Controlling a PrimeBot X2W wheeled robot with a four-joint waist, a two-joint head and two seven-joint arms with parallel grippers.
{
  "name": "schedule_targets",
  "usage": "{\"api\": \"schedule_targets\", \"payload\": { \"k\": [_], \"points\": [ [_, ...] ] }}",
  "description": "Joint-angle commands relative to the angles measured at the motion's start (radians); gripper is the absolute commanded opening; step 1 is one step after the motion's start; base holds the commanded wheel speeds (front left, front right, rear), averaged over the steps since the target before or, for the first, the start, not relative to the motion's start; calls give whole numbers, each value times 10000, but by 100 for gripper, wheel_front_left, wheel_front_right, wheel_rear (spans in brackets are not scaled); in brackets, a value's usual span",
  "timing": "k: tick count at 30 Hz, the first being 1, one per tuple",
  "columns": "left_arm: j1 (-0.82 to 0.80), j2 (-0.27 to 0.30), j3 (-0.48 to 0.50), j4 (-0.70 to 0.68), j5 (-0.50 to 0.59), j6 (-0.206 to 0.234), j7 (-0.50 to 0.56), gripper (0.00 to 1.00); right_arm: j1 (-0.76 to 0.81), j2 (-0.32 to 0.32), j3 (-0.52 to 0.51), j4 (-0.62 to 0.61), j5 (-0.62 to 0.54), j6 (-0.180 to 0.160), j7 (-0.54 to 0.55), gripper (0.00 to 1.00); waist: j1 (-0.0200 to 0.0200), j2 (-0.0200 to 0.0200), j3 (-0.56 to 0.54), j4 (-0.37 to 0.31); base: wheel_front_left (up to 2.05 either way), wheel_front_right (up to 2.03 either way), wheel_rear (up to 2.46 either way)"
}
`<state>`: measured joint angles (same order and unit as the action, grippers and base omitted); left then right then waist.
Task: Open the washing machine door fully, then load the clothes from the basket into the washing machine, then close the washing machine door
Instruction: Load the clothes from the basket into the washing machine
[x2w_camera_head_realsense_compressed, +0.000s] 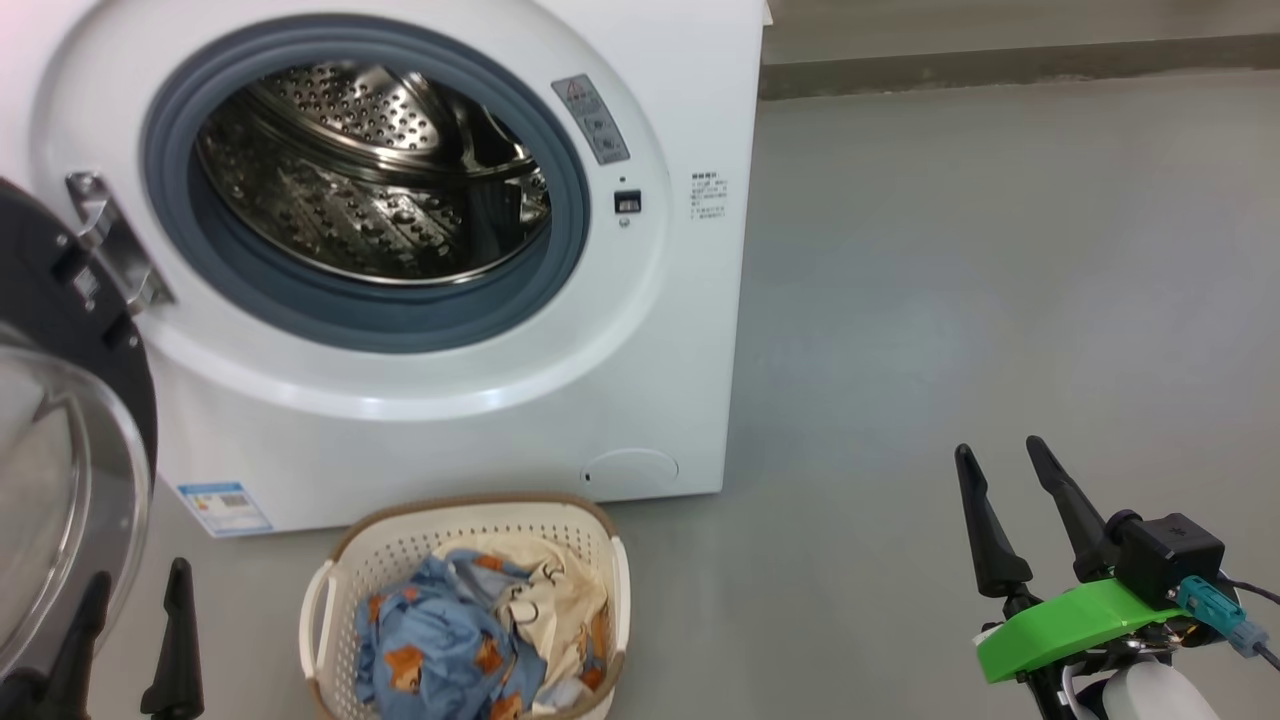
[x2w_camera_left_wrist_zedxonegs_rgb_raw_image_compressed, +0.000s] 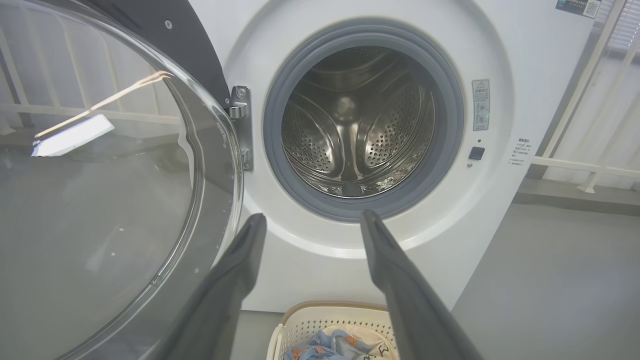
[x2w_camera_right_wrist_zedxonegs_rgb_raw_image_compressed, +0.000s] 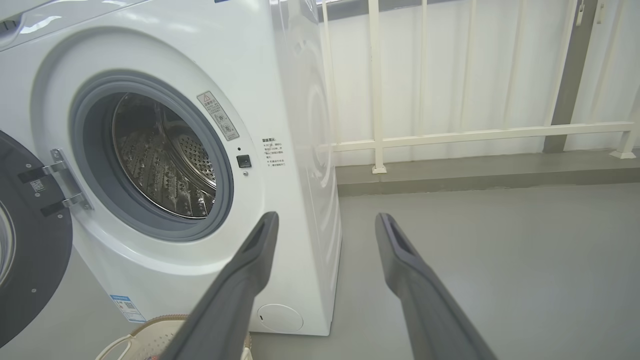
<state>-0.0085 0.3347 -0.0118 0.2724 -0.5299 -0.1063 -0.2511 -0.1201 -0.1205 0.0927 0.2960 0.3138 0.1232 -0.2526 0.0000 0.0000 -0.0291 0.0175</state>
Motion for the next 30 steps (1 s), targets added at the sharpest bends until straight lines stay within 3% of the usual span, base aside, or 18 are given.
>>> {"api": "schedule_targets", "payload": {
  "k": [1,15,30],
  "points": [
    [-319,313,434,-136,-61,-64,-107,100,-159,-49,161,-278,-94,75,-92,100,0,0,5,11,200,-200,0],
    [-291,247,562,-268,8,-91,-107,100,-183,-33,193,-274,-106,75,-92,100,0,0,32,55,173,-173,0],
    [-297,207,529,-156,30,-99,-107,100,-225,-52,265,-208,-73,75,-92,100,0,0,-7,35,19,-19,0]
  ]
}}
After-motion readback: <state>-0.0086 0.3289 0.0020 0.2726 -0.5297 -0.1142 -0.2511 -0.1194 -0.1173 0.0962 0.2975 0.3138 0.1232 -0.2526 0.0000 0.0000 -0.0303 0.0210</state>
